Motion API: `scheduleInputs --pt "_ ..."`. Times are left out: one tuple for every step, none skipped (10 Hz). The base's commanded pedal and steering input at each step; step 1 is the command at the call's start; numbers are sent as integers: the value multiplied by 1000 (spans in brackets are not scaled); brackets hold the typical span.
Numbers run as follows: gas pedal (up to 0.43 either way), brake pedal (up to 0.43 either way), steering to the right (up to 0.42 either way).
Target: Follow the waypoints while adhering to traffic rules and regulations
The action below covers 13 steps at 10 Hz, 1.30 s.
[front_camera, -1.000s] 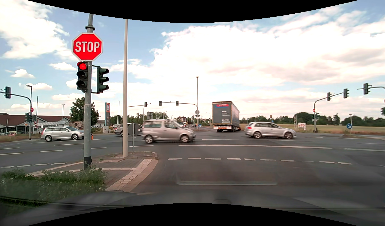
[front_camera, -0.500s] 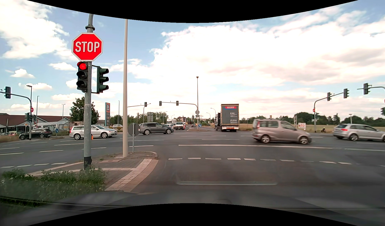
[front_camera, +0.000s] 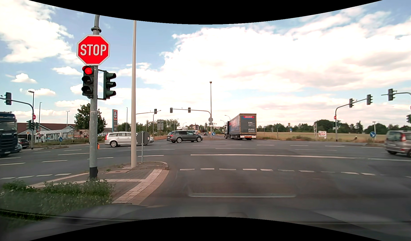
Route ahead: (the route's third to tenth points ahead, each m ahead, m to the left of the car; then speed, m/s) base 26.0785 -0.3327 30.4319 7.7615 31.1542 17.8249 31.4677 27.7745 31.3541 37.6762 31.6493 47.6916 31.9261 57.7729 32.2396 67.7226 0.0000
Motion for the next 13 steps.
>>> scheduleInputs --pt "0 317 -5" --pt "0 317 -5" --pt "0 317 -5" --pt "0 317 -4" --pt "0 317 -5" --pt "0 317 -4" --pt "0 317 -5" --pt "0 323 -5" --pt "0 323 -5" --pt "0 323 -5" --pt "0 323 -5" --pt "0 323 -5" --pt "0 323 -4"
